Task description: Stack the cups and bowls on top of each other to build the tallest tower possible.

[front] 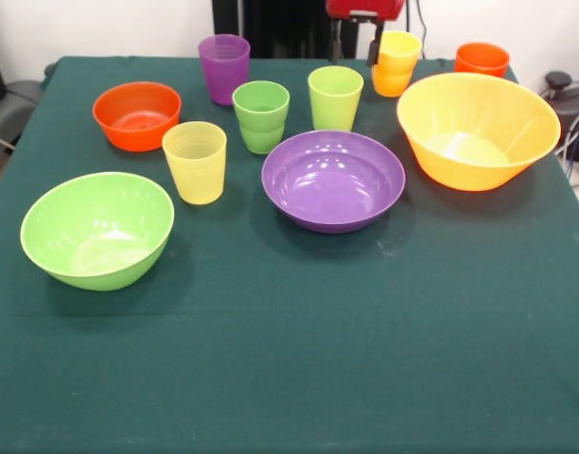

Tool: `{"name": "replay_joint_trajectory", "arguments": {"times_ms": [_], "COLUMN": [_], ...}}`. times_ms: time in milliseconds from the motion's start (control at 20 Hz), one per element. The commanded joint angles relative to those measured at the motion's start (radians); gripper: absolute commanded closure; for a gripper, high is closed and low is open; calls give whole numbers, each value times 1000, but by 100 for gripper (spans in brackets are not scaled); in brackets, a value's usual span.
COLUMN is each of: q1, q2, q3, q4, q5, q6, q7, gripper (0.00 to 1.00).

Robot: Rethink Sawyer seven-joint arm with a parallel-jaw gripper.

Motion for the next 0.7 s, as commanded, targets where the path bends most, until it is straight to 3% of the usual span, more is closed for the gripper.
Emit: {"name": "replay_joint_trajectory", "arguments": {"times_ms": [50,700], "q1": [-11,7], "q2": [41,81], "q3": [32,29], "q4": [-56,-64], "q5": [-49,-42], "q6": [-48,-93], "q7": [118,138], "gripper": [0,0]}}
